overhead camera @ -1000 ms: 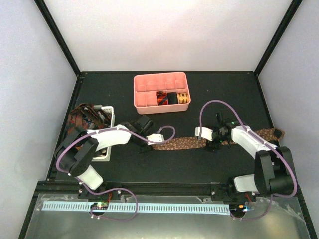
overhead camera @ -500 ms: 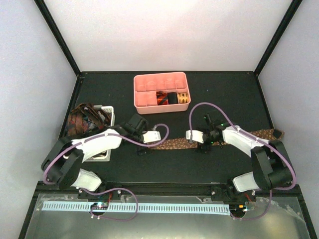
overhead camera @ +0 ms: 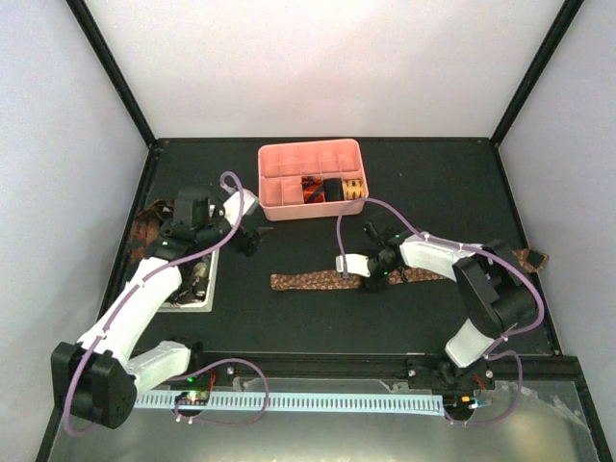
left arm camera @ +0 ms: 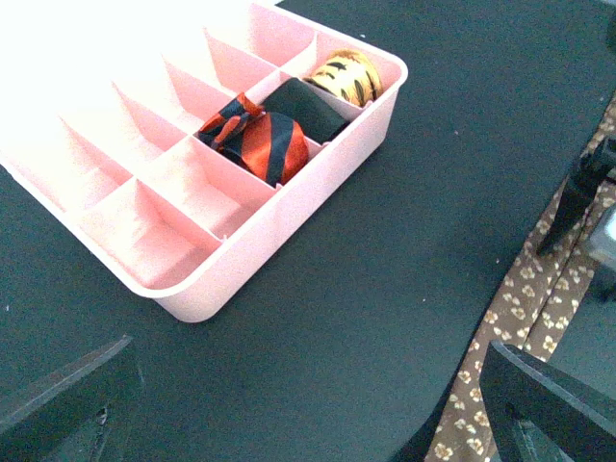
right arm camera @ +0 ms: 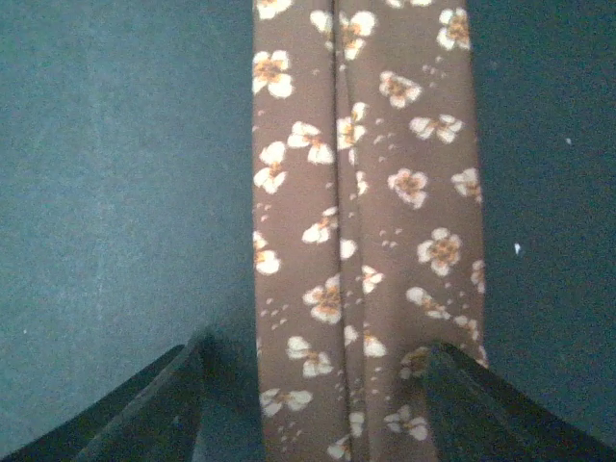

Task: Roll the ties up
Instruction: Flatten out the tie at the center of the board, then adjust the tie at the center of the board.

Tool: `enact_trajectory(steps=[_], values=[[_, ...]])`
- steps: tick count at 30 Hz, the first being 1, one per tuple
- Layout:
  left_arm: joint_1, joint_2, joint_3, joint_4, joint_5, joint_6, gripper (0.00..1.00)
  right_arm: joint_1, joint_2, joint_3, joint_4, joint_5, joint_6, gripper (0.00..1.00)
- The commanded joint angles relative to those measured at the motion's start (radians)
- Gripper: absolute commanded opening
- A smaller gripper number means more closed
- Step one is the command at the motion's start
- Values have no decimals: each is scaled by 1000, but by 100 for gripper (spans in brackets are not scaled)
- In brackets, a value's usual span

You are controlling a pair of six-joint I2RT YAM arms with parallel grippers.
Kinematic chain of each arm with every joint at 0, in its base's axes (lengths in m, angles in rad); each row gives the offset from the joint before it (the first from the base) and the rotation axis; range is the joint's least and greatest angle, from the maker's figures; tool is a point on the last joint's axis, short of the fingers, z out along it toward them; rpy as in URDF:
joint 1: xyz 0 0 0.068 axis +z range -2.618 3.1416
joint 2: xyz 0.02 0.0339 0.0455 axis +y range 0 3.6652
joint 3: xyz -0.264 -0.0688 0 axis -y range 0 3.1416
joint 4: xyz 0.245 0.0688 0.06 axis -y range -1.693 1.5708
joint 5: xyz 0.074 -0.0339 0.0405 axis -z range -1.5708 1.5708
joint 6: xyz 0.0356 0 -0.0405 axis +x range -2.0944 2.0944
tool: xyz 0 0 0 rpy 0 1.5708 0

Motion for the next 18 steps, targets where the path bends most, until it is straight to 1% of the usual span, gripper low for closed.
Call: enact_trajectory(steps=[1,2,3,4,5,7,9,10,11,13,14,16,17,18], values=[[27,-13,46,21,62,-55,99,24,39,19,24,43,18,57],[27,-13,45,12,29,-45,99,28,39,17,32,50,24,54],[28,-7,46,-3,27,-22,99,30,38,17,35,56,30,52],[28,-1,58,-53,59,29,99,33,35,14,51,66,41,45],[28,6,75,-117,103,94,99,34,30,10,67,80,52,40],[26,4,47,-135,177,194,99,35,25,2,102,113,70,35],[2,-8,-7,-115,149,254,99,34,25,-1,130,141,79,24],[-19,-4,-24,-126,131,291,99,35,26,0,138,151,85,21],[-33,5,-37,-143,121,326,99,35,25,1,140,156,86,21],[-69,30,-67,-171,90,379,98,35,20,1,132,149,88,24],[-90,42,-81,-175,61,395,97,35,12,4,118,138,86,31],[-137,72,-103,-184,11,423,95,35,-17,5,88,107,87,56],[-162,89,-110,-182,-25,428,94,35,-35,3,73,93,84,64],[-188,106,-113,-184,-53,432,94,35,-52,2,57,79,82,68]])
